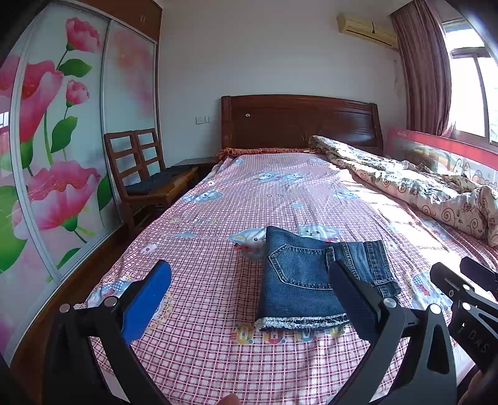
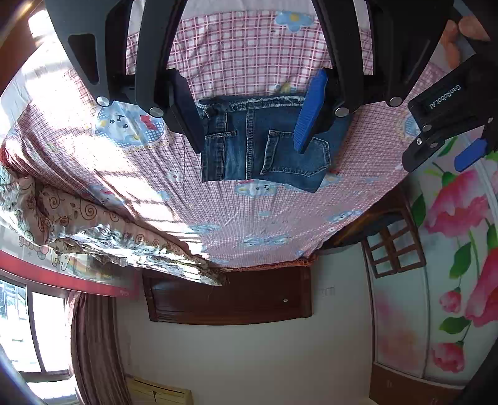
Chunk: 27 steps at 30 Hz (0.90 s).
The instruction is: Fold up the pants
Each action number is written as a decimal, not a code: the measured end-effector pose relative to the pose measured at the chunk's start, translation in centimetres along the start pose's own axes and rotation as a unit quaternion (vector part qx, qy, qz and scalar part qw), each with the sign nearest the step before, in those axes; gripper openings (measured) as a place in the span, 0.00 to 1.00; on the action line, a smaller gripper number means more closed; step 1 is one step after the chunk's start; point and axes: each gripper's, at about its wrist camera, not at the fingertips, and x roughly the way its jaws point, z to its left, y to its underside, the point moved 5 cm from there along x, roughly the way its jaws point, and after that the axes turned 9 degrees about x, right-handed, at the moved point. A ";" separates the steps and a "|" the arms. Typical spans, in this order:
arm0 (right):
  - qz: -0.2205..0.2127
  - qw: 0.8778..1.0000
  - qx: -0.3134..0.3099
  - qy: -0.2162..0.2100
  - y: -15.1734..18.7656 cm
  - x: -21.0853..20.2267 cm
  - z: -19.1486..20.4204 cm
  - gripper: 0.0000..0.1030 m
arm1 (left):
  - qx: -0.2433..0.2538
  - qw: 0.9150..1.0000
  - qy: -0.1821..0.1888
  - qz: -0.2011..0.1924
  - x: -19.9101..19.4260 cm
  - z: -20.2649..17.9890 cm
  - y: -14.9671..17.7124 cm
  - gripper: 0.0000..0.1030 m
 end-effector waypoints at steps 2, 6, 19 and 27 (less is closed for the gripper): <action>-0.001 1.000 0.001 0.000 -0.1 -0.1 0.0 0.57 | 0.004 1.000 0.000 -0.002 -0.2 -0.1 0.1 0.98; -0.003 1.000 0.004 -0.001 -0.3 -0.2 -0.1 0.57 | -0.002 1.000 0.005 0.002 -0.2 0.0 0.1 0.98; 0.000 1.000 0.008 -0.002 -0.3 0.0 -0.2 0.57 | -0.005 1.000 0.007 0.007 0.0 0.0 0.1 0.98; 0.003 1.000 0.006 -0.005 -0.2 0.1 0.0 0.57 | -0.004 1.000 0.008 0.012 0.3 0.1 0.2 0.98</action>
